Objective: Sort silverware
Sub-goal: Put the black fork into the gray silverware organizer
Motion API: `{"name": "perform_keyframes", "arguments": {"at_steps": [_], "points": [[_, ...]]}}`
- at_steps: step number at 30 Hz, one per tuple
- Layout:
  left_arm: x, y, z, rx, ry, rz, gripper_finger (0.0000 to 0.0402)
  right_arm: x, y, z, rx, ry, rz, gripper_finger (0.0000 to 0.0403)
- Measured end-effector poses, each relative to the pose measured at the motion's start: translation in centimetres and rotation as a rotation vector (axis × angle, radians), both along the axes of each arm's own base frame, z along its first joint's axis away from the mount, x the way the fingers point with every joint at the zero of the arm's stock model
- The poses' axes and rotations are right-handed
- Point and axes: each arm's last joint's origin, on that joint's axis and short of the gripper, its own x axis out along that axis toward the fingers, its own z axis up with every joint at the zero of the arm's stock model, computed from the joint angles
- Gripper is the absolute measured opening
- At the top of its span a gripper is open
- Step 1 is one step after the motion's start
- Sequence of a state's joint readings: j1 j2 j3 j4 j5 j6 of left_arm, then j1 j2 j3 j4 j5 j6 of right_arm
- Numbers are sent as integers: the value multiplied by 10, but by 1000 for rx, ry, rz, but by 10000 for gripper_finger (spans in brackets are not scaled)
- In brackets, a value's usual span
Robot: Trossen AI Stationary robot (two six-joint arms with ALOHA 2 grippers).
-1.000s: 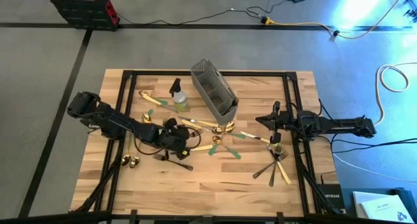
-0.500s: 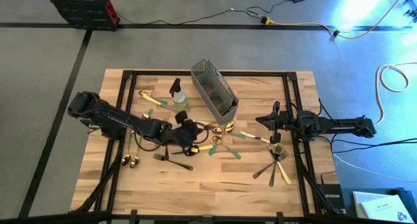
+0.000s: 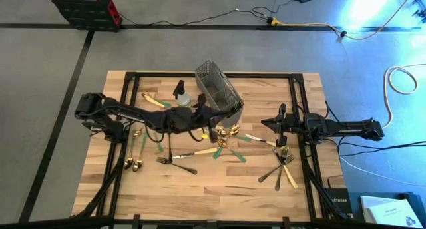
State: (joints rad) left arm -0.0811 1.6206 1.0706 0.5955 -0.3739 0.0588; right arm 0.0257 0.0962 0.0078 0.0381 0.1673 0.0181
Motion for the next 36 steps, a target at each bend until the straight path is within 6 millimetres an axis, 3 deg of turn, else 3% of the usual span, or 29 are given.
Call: {"name": "perform_keyframes", "arguments": {"at_steps": [8, 19, 29, 36], "points": [[24, 22, -20, 93, -177, -158, 5, 0, -1, 1, -1, -14, -36, 0], [39, 53, -54, 44, -310, -67, 5, 0, -1, 0, 63, -13, -27, 0], [44, 55, -74, -18, -290, 91, 2, 0, 0, 0, 77, -13, -20, 0], [43, 54, -79, 30, -395, 116, 1, 0, 0, 0, 77, -12, -17, 0]]}}
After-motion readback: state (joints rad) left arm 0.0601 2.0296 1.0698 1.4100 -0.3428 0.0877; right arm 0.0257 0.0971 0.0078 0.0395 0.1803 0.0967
